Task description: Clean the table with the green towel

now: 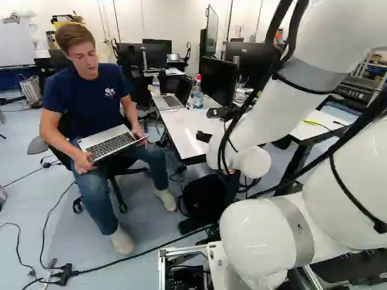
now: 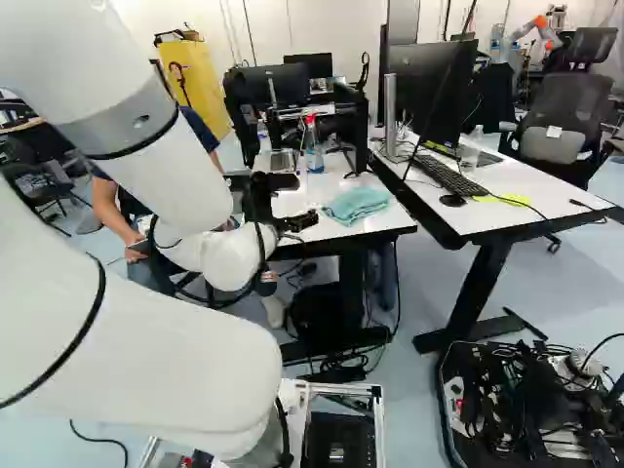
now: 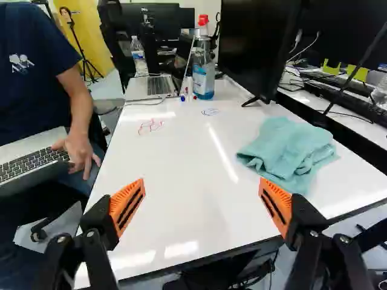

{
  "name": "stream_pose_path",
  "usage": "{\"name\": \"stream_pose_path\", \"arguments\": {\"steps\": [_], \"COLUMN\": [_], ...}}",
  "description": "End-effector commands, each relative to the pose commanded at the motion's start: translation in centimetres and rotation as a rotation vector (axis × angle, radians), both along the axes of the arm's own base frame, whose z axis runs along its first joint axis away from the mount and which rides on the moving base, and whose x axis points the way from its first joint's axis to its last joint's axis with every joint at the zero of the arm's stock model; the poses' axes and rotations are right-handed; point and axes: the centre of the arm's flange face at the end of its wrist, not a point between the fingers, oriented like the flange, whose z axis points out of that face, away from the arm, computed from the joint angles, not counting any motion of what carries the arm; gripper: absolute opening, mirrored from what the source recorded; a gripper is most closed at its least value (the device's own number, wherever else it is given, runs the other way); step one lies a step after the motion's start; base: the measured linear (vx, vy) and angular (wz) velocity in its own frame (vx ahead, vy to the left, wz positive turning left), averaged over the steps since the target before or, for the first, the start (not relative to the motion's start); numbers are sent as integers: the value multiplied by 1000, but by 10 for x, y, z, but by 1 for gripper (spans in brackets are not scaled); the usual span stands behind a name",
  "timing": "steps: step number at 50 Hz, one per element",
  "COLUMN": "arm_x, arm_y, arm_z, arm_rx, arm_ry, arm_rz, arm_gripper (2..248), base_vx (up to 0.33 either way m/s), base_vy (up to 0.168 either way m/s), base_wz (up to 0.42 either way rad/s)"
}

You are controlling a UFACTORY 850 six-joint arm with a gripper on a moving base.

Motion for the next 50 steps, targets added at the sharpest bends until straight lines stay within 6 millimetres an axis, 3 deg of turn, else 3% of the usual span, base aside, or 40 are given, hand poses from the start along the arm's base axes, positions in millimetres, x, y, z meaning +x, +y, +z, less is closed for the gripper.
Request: {"name": "stream_pose_path", "arguments": {"steps": [50], "arm_x": [58], "arm_y": [-53], "arm_z": [47], "arm_rx": [-8], "arm_ry": [-98], "arm_rz": [-158], "arm_gripper": [247], "base_vx": [0], "base_vy": [0], "base_wz": [0]}}
